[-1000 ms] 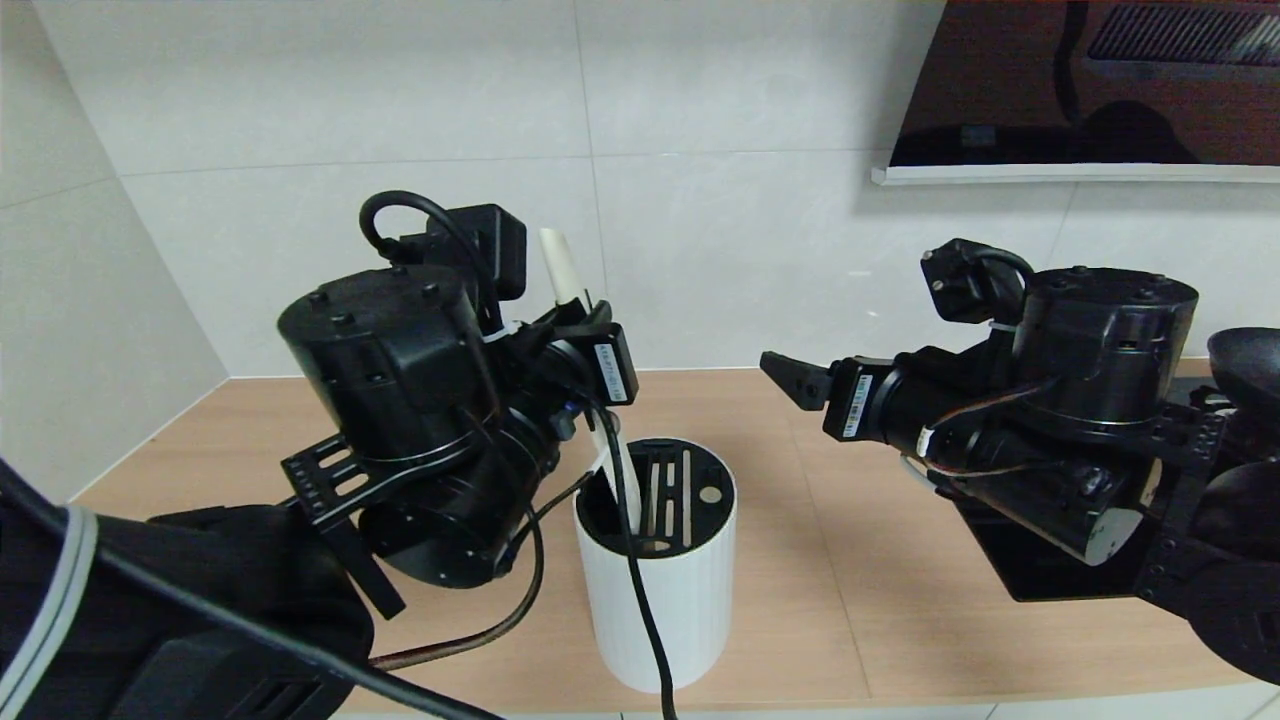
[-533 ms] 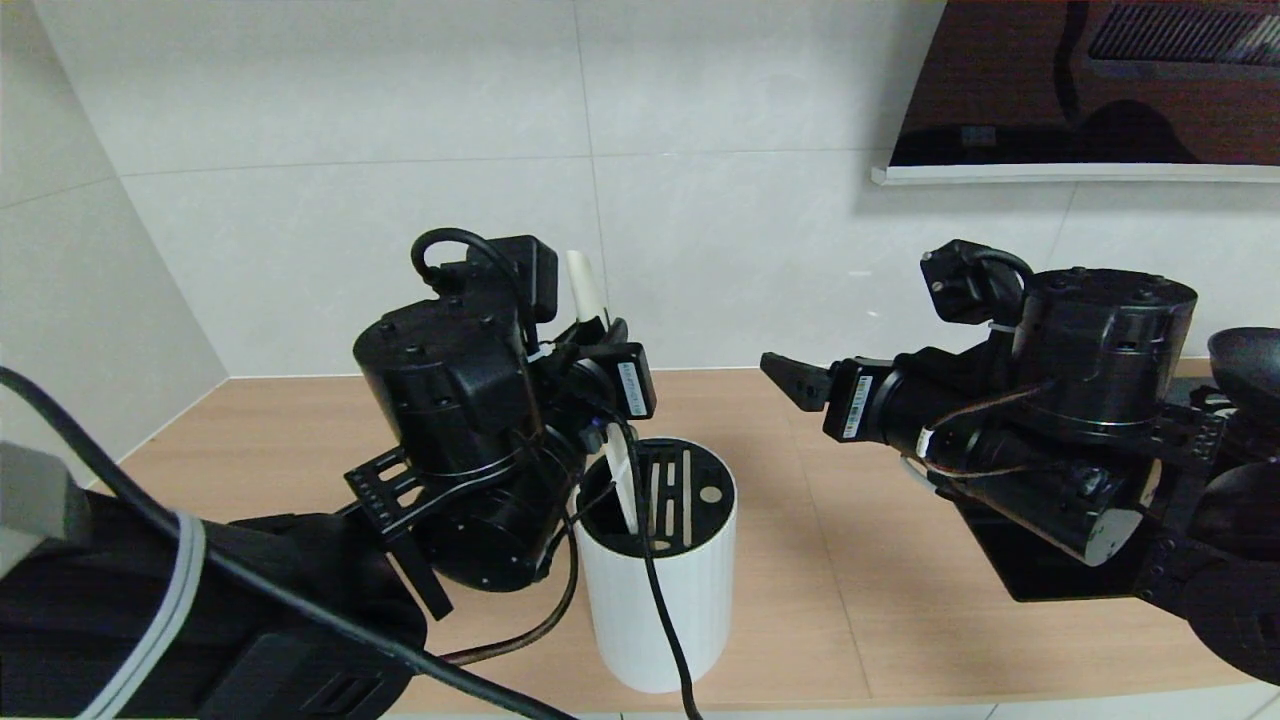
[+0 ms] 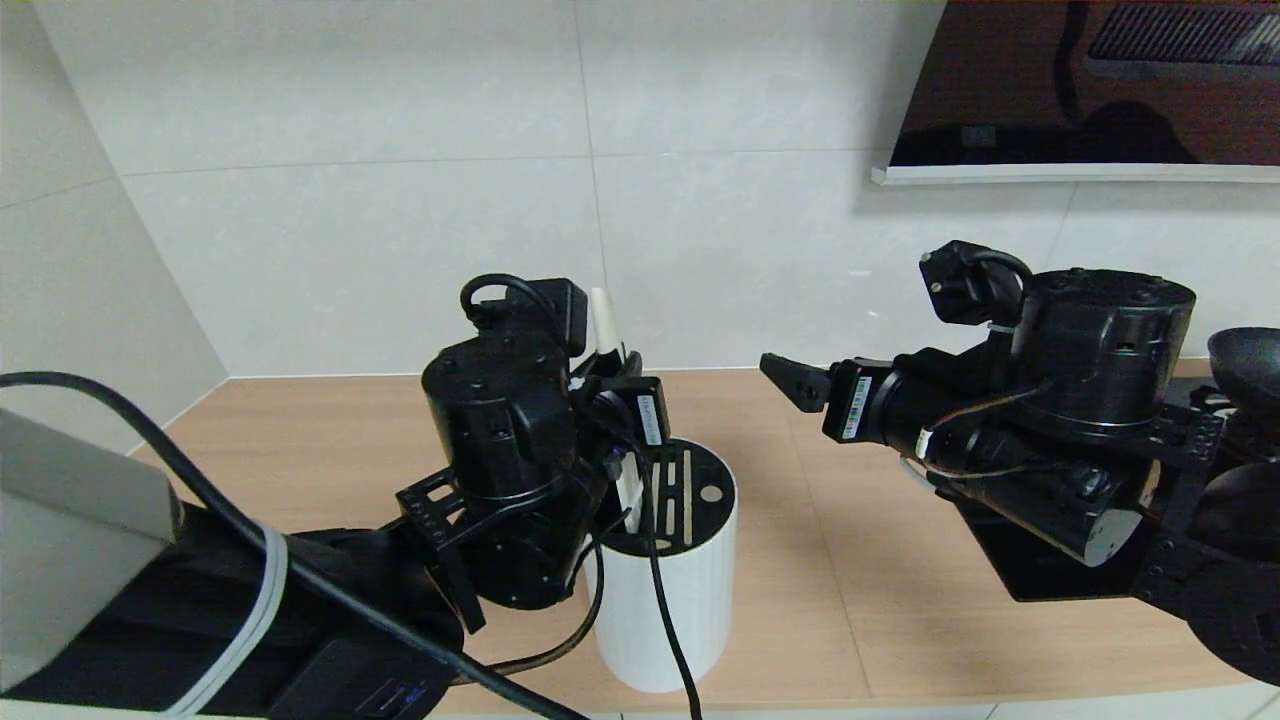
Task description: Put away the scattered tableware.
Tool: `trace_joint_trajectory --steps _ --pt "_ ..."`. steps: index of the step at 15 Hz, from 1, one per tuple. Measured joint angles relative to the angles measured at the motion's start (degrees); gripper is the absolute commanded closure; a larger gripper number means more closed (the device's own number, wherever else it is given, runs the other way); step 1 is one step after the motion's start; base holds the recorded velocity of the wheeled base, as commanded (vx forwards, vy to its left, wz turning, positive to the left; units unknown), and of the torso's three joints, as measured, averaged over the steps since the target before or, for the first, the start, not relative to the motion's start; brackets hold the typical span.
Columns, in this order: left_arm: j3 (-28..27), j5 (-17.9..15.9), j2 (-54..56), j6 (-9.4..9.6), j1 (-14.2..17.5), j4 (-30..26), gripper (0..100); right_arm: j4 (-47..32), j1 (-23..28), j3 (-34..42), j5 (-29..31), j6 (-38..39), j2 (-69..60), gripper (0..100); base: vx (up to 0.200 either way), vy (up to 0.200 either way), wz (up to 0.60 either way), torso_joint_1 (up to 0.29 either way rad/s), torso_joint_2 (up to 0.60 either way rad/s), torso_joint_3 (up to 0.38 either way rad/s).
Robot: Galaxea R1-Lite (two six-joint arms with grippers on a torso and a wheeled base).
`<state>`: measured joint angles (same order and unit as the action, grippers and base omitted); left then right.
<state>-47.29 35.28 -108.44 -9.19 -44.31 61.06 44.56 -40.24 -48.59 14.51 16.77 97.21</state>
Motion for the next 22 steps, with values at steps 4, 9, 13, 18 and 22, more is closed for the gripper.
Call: trace_joint_trajectory --steps 4,9,13,18,22 --pt "1.1 -0.2 -2.1 -0.73 -0.1 0.0 100 0.0 0.0 0.1 0.0 0.0 0.0 0 0.000 0.000 0.00 0.000 0.00 0.000" --pt "1.8 -0.2 -3.2 -0.74 -0.3 0.0 100 0.0 0.0 0.1 0.0 0.0 0.0 0 0.000 0.000 0.00 0.000 0.00 0.000" --pt "2.2 -0.3 -3.7 -0.73 -0.5 -0.1 100 0.0 0.0 0.1 0.0 0.0 0.0 0 0.000 0.000 0.00 0.000 0.00 0.000" --pt "2.3 -0.2 -3.9 -0.68 -0.5 -0.2 0 0.0 0.0 0.2 0.0 0.0 0.0 0 0.000 0.000 0.00 0.000 0.00 0.000" --pt "2.5 -0.3 -3.6 -0.63 -0.5 -0.1 0 0.0 0.0 0.2 0.0 0.0 0.0 0 0.000 0.000 0.00 0.000 0.00 0.000"
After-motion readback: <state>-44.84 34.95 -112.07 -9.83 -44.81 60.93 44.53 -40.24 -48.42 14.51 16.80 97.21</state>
